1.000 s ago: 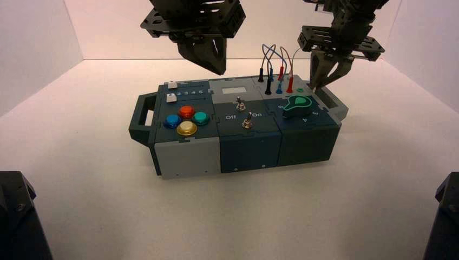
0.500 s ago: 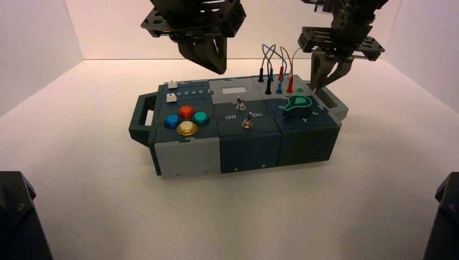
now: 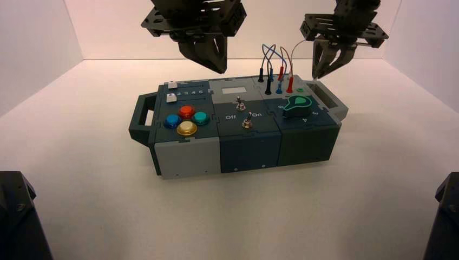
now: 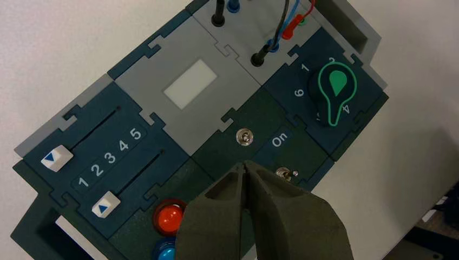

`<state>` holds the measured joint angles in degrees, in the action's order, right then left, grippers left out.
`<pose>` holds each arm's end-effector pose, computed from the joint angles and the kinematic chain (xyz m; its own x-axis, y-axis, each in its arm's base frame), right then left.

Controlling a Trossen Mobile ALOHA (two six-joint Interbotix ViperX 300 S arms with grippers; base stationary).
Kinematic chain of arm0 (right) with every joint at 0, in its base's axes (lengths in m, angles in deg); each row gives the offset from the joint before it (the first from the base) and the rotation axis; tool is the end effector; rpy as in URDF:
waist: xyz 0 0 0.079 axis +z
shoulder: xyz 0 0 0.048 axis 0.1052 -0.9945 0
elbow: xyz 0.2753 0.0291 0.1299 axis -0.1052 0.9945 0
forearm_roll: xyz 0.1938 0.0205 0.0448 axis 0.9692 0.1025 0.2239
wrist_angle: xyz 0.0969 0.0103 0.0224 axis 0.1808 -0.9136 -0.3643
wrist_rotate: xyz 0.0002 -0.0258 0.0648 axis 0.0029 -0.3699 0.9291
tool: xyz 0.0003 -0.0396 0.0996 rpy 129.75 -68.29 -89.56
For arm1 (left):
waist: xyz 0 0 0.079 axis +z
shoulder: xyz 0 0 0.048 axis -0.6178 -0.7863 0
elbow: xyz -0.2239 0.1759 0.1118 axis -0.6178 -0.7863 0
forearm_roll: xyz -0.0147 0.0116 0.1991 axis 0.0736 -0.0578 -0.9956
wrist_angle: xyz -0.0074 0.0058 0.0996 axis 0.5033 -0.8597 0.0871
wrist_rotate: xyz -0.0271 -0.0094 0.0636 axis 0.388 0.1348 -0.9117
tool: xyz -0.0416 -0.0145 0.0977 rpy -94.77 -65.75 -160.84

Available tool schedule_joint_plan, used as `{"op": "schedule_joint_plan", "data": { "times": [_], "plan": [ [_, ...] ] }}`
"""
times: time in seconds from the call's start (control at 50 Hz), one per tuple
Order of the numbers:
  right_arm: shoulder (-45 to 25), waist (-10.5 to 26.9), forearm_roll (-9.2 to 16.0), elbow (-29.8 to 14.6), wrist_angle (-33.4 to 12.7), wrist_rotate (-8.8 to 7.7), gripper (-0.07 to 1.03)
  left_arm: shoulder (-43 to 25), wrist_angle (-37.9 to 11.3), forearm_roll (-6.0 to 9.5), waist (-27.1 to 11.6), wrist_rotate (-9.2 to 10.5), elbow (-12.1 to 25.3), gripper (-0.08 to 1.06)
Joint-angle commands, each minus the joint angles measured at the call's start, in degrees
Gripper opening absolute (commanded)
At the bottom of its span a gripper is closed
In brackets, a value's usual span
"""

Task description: Insert the white wire.

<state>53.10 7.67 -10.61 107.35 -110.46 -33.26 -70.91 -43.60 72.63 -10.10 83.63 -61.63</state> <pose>0.3303 0.0988 0.0617 0.2874 0.1726 -0.9421 -0.1645 0.9779 0.1290 0.2250 -0.2589 0.0999 0.3240 -0.4025 -0.8562 0.5895 0.7937 -0.1501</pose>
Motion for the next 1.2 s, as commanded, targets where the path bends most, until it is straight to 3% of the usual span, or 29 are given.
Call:
{"op": "schedule_joint_plan", "data": {
  "times": [0.02,1.2],
  "plan": [
    [2.3,0.3,-0.6,-1.7,-0.2,-0.26,-0.02,0.8,0.1,0.0,-0.1,0.18,1.7,-0.03],
    [3.9,0.4,-3.4,-3.0,-5.3,0.26,-0.02,0.5,-1.9,-1.76,-0.1,-0.79,2.5,-0.03]
  ]
}}
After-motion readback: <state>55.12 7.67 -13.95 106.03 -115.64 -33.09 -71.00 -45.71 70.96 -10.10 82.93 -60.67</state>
